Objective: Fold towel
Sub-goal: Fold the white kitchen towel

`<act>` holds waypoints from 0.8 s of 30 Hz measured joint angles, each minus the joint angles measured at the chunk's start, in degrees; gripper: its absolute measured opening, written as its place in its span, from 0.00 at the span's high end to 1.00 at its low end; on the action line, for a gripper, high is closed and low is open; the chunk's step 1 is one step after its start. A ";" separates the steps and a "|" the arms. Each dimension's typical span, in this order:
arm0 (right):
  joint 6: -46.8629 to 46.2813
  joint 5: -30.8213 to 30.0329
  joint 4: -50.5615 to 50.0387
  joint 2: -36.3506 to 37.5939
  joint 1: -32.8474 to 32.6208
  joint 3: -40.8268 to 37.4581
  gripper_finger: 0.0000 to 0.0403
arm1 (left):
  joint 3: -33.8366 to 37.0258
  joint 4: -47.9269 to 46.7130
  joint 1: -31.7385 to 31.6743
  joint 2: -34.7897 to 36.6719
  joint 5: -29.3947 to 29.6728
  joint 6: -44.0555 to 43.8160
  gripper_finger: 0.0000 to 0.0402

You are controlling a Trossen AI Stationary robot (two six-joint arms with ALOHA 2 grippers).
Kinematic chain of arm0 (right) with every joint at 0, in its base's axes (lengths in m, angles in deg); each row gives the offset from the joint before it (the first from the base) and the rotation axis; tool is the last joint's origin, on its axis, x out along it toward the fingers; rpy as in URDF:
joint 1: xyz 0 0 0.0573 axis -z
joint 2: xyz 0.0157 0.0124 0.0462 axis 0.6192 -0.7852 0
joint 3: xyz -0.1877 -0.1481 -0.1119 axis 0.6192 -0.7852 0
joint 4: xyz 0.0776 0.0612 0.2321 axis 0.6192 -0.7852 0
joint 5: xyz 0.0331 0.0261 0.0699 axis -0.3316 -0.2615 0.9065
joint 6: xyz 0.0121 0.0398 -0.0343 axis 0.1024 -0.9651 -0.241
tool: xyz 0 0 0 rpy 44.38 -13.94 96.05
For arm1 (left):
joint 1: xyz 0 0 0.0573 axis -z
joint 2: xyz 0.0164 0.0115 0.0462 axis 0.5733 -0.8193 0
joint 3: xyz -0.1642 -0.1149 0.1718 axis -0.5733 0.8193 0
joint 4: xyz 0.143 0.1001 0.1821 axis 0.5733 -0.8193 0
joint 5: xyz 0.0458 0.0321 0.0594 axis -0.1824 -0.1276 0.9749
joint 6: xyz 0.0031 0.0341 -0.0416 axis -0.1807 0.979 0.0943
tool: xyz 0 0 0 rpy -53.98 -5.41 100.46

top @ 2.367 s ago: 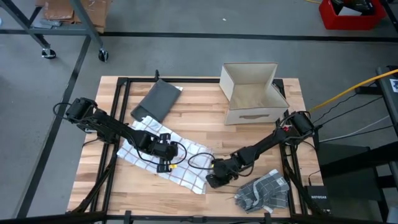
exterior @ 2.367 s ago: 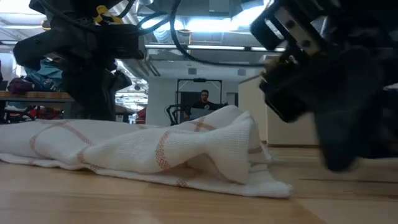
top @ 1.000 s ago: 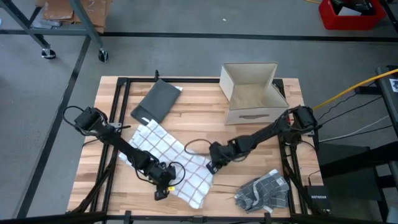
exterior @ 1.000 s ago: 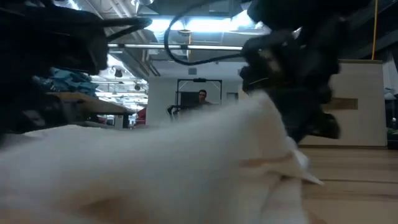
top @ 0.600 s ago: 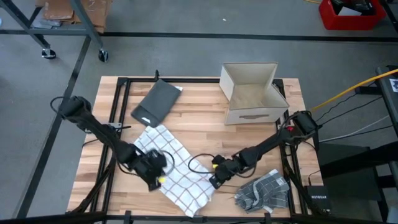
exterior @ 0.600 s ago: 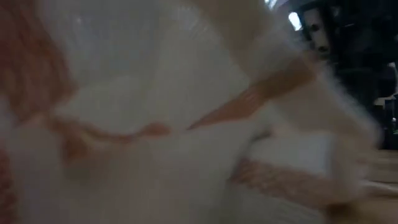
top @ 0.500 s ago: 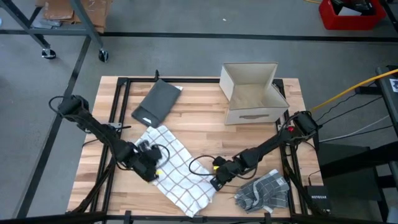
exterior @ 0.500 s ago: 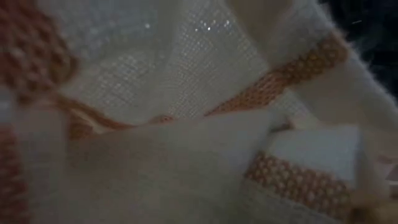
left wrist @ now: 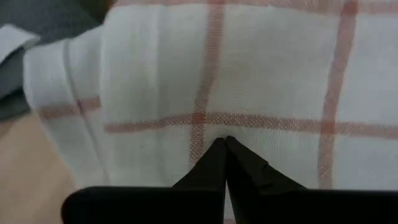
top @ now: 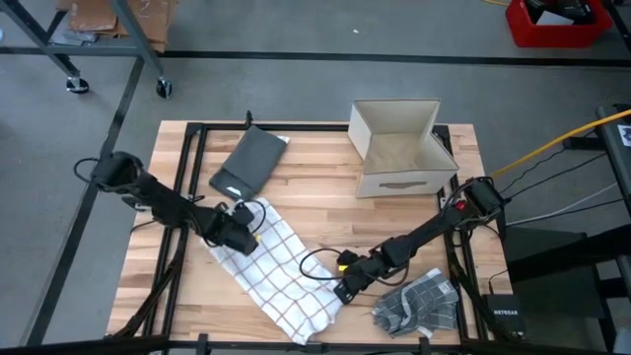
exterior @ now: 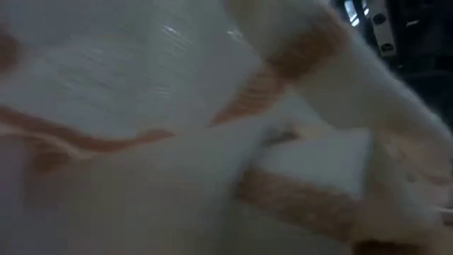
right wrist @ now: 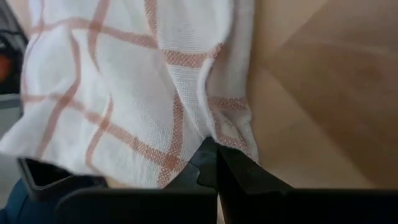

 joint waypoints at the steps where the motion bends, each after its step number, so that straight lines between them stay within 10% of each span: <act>1: 0.09 0.52 0.91 -0.07 -0.02 -0.04 1.00 | 0.88 2.35 -1.47 0.05 0.02 0.96 1.00; 15: 0.14 4.99 4.51 -0.25 -0.01 -0.16 1.00 | 2.28 38.16 -18.60 -3.64 -1.09 21.46 1.00; 24: 3.69 1.34 5.10 -0.16 0.00 -0.05 1.00 | 2.18 42.40 -21.45 -7.42 -9.32 16.82 1.00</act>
